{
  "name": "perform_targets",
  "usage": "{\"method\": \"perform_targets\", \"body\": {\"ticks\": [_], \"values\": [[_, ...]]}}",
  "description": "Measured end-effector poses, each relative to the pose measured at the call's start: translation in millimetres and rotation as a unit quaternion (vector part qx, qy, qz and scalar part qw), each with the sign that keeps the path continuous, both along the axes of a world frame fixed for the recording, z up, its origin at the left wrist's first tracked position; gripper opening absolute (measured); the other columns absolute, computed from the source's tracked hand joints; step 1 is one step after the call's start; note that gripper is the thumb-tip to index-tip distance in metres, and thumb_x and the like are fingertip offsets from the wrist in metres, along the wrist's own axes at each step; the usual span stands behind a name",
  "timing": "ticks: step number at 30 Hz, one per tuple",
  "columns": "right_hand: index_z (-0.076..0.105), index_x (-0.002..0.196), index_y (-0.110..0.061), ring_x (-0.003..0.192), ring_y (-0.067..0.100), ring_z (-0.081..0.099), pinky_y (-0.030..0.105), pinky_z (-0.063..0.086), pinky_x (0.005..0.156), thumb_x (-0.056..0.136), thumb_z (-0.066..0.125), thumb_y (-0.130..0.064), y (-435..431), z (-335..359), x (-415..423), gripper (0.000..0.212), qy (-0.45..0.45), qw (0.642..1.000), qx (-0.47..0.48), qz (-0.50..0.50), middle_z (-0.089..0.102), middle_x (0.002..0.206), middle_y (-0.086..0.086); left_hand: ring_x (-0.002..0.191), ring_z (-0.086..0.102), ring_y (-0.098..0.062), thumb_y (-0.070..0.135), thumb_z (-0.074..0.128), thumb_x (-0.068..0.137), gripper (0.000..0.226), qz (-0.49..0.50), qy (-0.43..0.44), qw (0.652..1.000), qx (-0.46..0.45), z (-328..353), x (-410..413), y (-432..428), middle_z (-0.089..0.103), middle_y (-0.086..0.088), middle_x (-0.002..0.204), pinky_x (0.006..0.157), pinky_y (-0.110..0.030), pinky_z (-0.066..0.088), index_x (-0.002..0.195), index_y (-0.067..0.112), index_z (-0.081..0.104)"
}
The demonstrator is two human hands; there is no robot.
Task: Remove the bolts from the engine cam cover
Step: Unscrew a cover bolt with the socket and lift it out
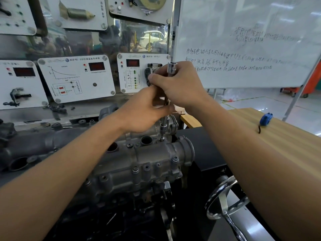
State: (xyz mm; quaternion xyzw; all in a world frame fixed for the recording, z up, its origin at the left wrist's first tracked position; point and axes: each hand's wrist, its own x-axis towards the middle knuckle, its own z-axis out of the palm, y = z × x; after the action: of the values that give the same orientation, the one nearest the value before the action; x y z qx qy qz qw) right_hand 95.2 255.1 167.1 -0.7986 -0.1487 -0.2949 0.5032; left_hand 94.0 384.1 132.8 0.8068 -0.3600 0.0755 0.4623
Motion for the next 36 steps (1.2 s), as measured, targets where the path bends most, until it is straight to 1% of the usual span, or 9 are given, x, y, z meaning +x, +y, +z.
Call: {"method": "perform_targets", "body": {"ticks": [6, 11, 14, 18, 23, 27, 30, 33, 36], "values": [[0.06, 0.06, -0.002, 0.045, 0.006, 0.045, 0.02, 0.039, 0.046, 0.079, 0.078, -0.034, 2, 3, -8, 0.041, -0.025, 0.997, -0.055, -0.041, 0.054, 0.05, 0.002, 0.065, 0.06, -0.013, 0.059, 0.079, 0.066, 0.055, 0.262, -0.186, 0.947, 0.032, -10, -2, -13, 0.061, 0.01, 0.072, 0.055, -0.034, 0.05, 0.097, 0.016, 0.061], [0.041, 0.052, -0.016, 0.031, 0.005, 0.036, 0.012, 0.023, 0.031, 0.078, 0.074, -0.022, -9, 23, -25, 0.043, 0.015, 0.969, -0.239, -0.053, 0.04, 0.039, -0.008, 0.095, 0.07, -0.007, 0.019, 0.065, 0.094, 0.022, 0.0, 0.028, 0.998, 0.058, -9, 4, 0, 0.073, 0.012, 0.094, 0.09, -0.031, 0.055, 0.114, 0.02, 0.058], [0.046, 0.053, -0.016, 0.03, 0.003, 0.039, 0.011, 0.026, 0.032, 0.078, 0.071, -0.01, -13, 49, -27, 0.036, 0.088, 0.938, -0.336, -0.015, 0.044, 0.031, -0.013, 0.081, 0.073, -0.007, 0.013, 0.068, 0.091, 0.013, 0.004, -0.012, 0.999, 0.033, -11, 4, -2, 0.076, 0.009, 0.083, 0.086, -0.035, 0.058, 0.103, 0.016, 0.066], [0.07, 0.086, -0.014, 0.056, 0.012, 0.053, 0.02, 0.04, 0.042, 0.081, 0.073, -0.011, -13, 84, -25, 0.006, 0.232, 0.858, -0.454, 0.066, 0.063, 0.058, -0.008, 0.049, 0.055, -0.012, 0.059, 0.077, 0.07, 0.044, 0.209, -0.198, 0.955, 0.064, -17, 5, -14, 0.057, 0.006, 0.051, 0.052, -0.032, 0.047, 0.059, 0.023, 0.053], [0.068, 0.088, -0.009, 0.047, 0.013, 0.038, 0.021, 0.028, 0.037, 0.091, 0.06, -0.05, 14, 99, -6, 0.042, 0.285, 0.721, -0.631, -0.022, 0.058, 0.069, 0.0, 0.045, 0.05, -0.013, 0.087, 0.052, 0.062, 0.065, 0.266, -0.215, 0.934, 0.098, -15, 5, -16, 0.052, 0.005, 0.047, 0.051, -0.032, 0.047, 0.053, 0.023, 0.044], [0.06, 0.074, -0.015, 0.041, 0.012, 0.033, 0.019, 0.026, 0.037, 0.099, 0.05, -0.047, 18, 109, 3, 0.041, 0.313, 0.707, -0.634, -0.006, 0.045, 0.058, -0.003, 0.075, 0.068, 0.0, 0.046, 0.068, 0.086, 0.017, 0.074, -0.026, 0.996, 0.038, -10, 10, -4, 0.072, 0.012, 0.082, 0.08, -0.03, 0.058, 0.089, 0.028, 0.067], [0.066, 0.088, -0.007, 0.039, 0.01, 0.034, 0.018, 0.03, 0.036, 0.093, 0.065, -0.021, 14, 111, 5, 0.015, 0.291, 0.699, -0.653, 0.001, 0.042, 0.059, -0.002, 0.101, 0.069, -0.005, 0.007, 0.058, 0.096, 0.033, -0.094, 0.07, 0.993, 0.012, -1, 11, 8, 0.071, 0.009, 0.116, 0.091, -0.016, 0.052, 0.127, 0.02, 0.058], [0.066, 0.092, -0.005, 0.037, 0.011, 0.032, 0.018, 0.028, 0.035, 0.087, 0.071, -0.037, 13, 106, 7, 0.033, 0.273, 0.695, -0.664, -0.018, 0.047, 0.06, -0.001, 0.072, 0.068, 0.004, 0.014, 0.071, 0.088, 0.01, -0.007, -0.034, 0.999, 0.018, 3, 10, 5, 0.074, 0.014, 0.078, 0.072, -0.007, 0.049, 0.089, 0.023, 0.068], [0.069, 0.082, -0.009, 0.034, 0.013, 0.029, 0.019, 0.026, 0.037, 0.089, 0.06, -0.057, 15, 101, 5, 0.049, 0.251, 0.686, -0.681, -0.058, 0.054, 0.057, 0.001, 0.047, 0.047, -0.003, 0.041, 0.086, 0.068, 0.033, 0.146, -0.126, 0.981, -0.005, 0, 11, -6, 0.055, 0.007, 0.053, 0.05, -0.013, 0.04, 0.063, 0.026, 0.057]]}}
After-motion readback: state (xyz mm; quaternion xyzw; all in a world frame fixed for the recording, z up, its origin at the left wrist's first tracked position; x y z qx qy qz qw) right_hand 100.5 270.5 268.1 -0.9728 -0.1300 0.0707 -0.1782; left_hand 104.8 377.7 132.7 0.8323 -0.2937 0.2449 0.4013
